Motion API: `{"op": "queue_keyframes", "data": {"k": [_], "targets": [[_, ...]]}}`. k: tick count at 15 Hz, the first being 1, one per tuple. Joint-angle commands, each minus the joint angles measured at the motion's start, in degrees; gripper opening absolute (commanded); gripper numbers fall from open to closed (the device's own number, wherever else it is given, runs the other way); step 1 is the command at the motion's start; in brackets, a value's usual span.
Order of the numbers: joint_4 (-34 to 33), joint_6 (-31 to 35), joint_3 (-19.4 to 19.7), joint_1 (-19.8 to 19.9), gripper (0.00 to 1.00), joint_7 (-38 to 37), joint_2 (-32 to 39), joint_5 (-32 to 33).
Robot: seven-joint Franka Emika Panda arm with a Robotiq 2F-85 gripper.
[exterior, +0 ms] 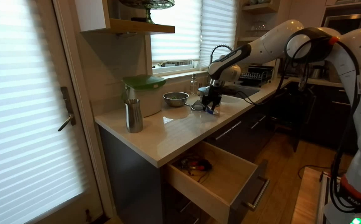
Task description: Put the blue object in the open drawer
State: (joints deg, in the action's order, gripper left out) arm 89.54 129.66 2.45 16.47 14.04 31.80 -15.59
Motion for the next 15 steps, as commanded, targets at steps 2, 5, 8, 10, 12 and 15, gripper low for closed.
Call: {"op": "queue_keyframes", "data": {"k": [2,5,8,10,12,15], "targets": [[-3.6,-1.8,-0.9,1.0,0.84,0.8,2.5,-0.6],[-4.4,-2.4,-0.7,0.8,0.75,0.2,3.3,-0.3],[-4.8,-2.4,-0.6,0.6,0.44,-0.1,3.8,0.1],[-4.7,-2.2,-0.4,0.2,0.28,-0.4,3.7,0.8],[-4.9,-2.3,-0.2,-0.1,0.14,-0.6,3.6,1.4],[-4.9,-3.3,0.4,-1.2,0.0,-2.0,3.1,3.2]]}}
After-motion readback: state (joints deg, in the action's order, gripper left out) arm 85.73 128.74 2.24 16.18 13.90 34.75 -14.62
